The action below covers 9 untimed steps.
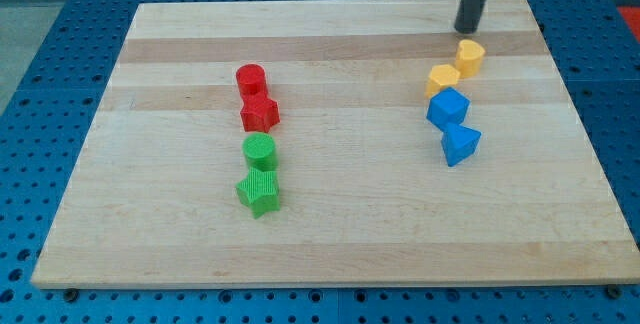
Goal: Place the hexagon below the heart
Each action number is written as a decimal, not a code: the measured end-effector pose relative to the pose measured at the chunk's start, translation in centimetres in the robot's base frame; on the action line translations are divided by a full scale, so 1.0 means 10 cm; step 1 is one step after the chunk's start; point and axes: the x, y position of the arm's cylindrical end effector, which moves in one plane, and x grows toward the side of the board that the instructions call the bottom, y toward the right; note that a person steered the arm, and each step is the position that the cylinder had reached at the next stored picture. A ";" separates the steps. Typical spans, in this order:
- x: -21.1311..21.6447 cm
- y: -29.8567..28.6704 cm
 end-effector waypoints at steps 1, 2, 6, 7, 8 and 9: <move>-0.01 -0.38; 0.09 -0.77; 0.99 -0.87; 1.00 -0.87; 1.13 -0.87; 1.14 -0.87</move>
